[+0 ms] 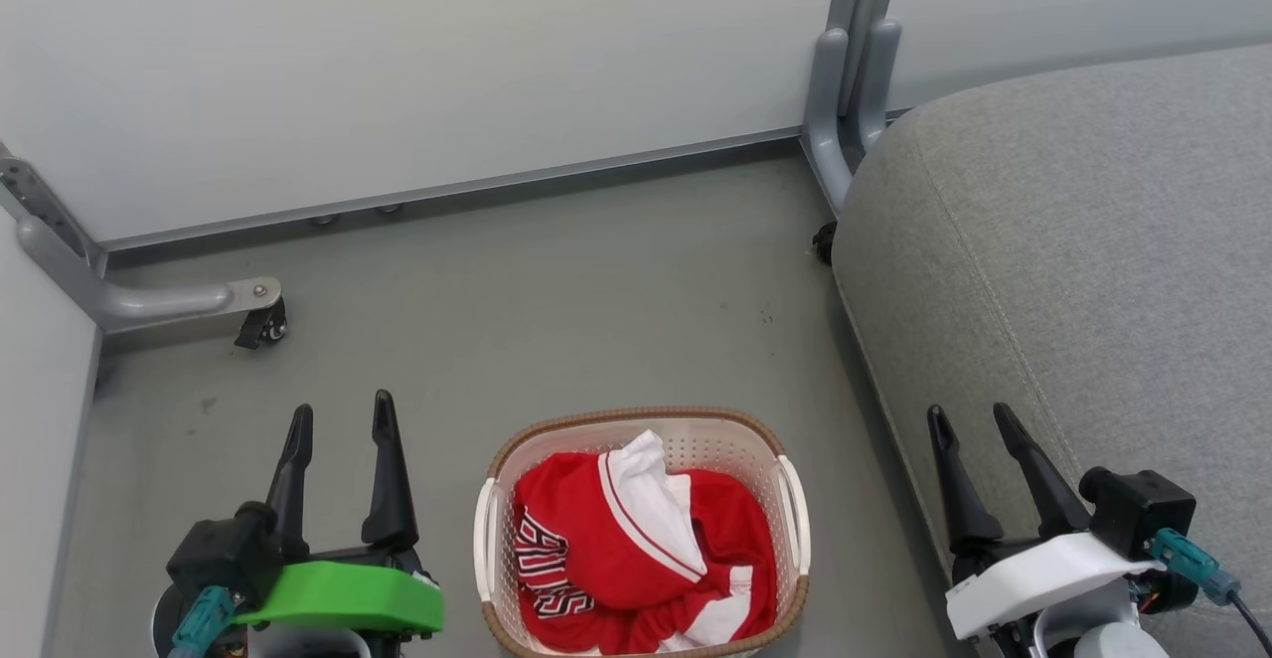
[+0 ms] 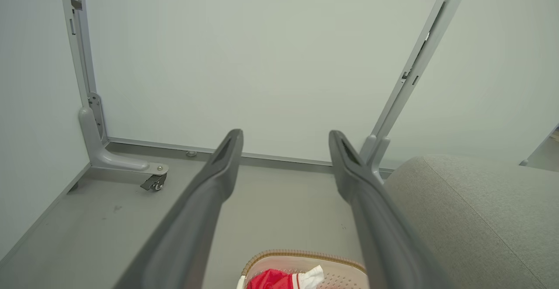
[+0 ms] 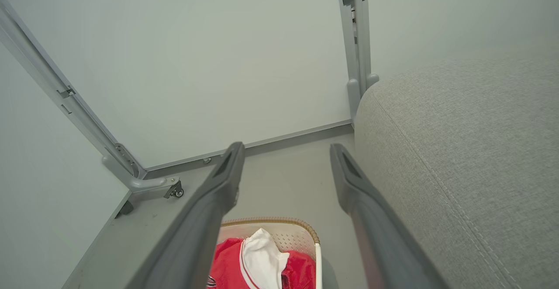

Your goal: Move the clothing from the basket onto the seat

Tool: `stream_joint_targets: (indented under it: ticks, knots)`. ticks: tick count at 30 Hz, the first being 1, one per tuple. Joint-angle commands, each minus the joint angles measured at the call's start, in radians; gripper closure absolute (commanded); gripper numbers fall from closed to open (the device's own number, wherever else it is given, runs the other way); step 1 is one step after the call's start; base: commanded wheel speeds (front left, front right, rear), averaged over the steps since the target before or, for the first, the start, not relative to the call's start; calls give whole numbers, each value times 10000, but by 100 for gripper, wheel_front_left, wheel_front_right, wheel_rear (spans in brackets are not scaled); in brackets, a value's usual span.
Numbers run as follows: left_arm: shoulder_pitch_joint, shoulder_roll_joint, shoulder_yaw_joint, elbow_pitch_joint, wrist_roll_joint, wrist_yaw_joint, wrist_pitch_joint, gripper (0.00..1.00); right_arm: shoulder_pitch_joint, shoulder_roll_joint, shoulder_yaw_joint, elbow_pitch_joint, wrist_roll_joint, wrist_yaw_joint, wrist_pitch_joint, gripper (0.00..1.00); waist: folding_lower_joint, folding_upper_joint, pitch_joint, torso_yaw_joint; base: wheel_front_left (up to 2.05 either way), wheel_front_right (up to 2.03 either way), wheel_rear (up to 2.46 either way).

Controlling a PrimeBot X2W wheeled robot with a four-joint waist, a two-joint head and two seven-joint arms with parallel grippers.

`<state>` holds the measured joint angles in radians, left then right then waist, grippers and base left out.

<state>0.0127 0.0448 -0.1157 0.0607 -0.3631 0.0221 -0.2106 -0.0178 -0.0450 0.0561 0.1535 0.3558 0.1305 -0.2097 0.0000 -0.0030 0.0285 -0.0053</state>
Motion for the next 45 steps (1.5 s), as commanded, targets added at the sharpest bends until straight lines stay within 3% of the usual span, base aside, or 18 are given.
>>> stream_joint_targets:
  ticks: [1,27,45]
  knots:
    - [87,71,-19,-101,181,55,-77,0,45,-58,31,-74,-220,3,-87,0,0,23,1,0,0,0,0]
    - [449,85,-189,-248,1719,76,-565,0,125,-81,44,-155,-1863,2,-575,0,0,30,-25,-17,0,0,0]
    - [492,84,-57,44,1443,-47,-554,0,75,-78,-65,-243,-1870,2,-571,0,0,30,-63,-22,0,0,0]
